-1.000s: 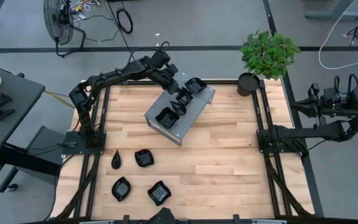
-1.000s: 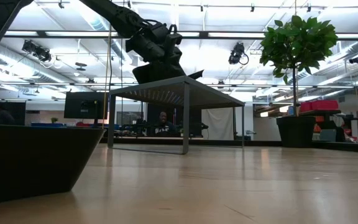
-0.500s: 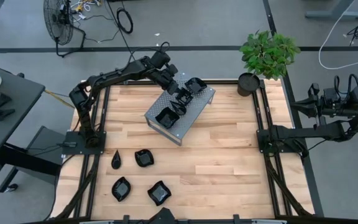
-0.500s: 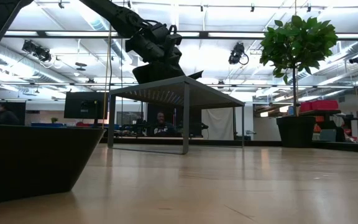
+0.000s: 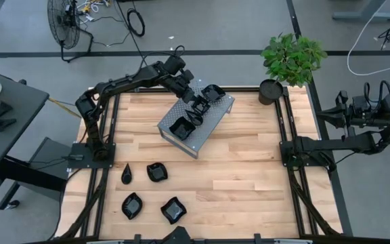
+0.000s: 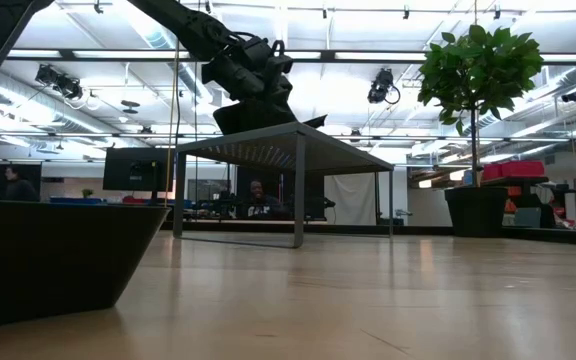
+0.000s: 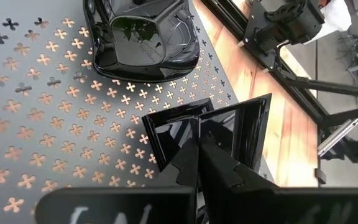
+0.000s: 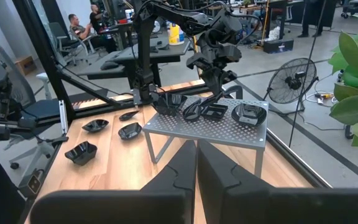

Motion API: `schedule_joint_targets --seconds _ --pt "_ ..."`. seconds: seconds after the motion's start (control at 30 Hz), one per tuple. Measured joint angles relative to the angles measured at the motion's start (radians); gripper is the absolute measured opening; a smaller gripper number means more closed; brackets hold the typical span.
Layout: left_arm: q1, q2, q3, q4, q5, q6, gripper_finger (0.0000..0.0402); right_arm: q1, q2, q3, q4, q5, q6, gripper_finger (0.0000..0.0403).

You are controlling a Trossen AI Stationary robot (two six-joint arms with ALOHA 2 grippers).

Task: Pick & Place Mini shaped plates
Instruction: Stack the black square shaped plate on top of the black square shaped plate on the shelf, then stack the black leaf shaped plate on top of the black leaf shaped plate on the shelf

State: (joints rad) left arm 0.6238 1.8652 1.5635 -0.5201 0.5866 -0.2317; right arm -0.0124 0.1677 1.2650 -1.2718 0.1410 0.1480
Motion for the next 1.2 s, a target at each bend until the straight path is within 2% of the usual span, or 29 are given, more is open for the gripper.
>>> schedule_joint_targets --seconds 0.53,0.9,1.2 --pt "-0.005 0.0 0.0 0.027 -0.015 0.004 0.0012 0.0 0.0 0.0 0.0 0.0 0.0 0.002" --pt "-0.006 0.0 0.0 0.031 -0.018 -0.012 0.0086 0.0 0.0 0.0 0.0 0.0 0.0 0.002" --pt "-0.006 -0.004 0.0 0.024 -0.004 -0.019 0.0096 0.0 0.0 0.0 0.0 0.0 0.0 0.002"
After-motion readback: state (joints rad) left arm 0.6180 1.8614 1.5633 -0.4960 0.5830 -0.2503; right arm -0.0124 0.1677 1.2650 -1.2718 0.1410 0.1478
